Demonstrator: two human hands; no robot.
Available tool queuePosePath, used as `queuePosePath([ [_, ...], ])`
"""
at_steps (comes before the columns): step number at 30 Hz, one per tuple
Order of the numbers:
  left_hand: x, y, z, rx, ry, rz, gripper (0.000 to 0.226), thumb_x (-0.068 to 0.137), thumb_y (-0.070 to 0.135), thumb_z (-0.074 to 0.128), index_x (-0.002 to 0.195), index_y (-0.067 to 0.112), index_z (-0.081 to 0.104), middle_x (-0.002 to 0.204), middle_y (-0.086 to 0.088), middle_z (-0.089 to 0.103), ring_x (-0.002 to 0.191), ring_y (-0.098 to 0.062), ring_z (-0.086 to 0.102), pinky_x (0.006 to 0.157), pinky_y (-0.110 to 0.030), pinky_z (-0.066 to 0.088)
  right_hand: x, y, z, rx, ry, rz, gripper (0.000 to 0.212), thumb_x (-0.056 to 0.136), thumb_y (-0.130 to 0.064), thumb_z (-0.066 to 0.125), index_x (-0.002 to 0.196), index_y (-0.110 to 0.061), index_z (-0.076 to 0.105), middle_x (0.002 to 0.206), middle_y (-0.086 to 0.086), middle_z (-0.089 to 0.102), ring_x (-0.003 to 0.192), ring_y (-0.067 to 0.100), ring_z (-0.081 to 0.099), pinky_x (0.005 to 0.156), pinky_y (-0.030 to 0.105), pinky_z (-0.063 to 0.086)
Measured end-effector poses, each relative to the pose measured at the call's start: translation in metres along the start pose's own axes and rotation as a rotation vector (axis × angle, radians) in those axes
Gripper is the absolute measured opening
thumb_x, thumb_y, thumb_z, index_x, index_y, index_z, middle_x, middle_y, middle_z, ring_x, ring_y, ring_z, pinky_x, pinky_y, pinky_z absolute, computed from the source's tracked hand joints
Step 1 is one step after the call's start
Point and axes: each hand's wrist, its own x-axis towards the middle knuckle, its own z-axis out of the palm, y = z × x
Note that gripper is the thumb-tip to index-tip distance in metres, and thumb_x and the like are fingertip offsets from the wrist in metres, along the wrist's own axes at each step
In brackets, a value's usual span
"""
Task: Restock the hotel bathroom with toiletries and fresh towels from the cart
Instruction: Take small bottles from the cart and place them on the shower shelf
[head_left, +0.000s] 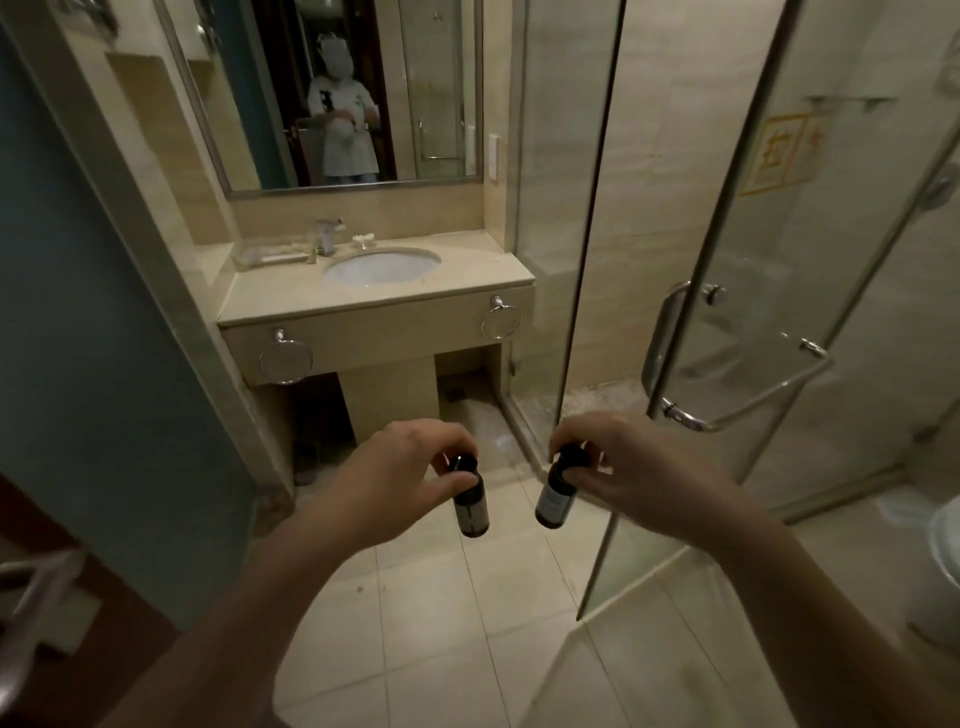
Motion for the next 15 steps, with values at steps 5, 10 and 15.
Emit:
queuePosePath([
  [5,0.095,-0.034,0.001,-0.019,-0.044,-0.032,0.023,0.087,0.031,0.059,0.11,0.027,0.058,0.1,0.014,0.058,0.089,-0.001,0.056,0.084,-0.022,0.051,0.093,0.059,-0.01,-0.023,0.024,-0.014,0.019,0.087,-0.015,0.062,0.105,-0.019,0.062,0.09,-0.009,0.055,0.082,0.009,0.052,0.07,0.011,0.038],
  [10,0.173,-0.06,0.003,-0.074,-0.019,-0.023,0.021,0.087,0.03,0.059,0.107,0.025,0.059,0.099,0.011,0.059,0.089,-0.002,0.057,0.083,-0.021,0.051,0.157,0.1,-0.023,-0.016,-0.023,0.035,0.02,0.088,-0.015,0.06,0.108,-0.019,0.061,0.099,-0.004,0.061,0.087,0.009,0.056,0.075,0.017,0.047],
  [15,0.25,-0.083,0.013,-0.091,-0.057,0.045,0.02,0.087,0.029,0.06,0.106,0.028,0.059,0.096,0.016,0.056,0.088,-0.001,0.056,0.082,-0.024,0.052,0.203,0.138,-0.032,-0.036,-0.012,0.095,0.015,0.089,-0.019,0.06,0.103,-0.02,0.061,0.096,-0.007,0.06,0.084,0.006,0.054,0.072,0.017,0.047],
])
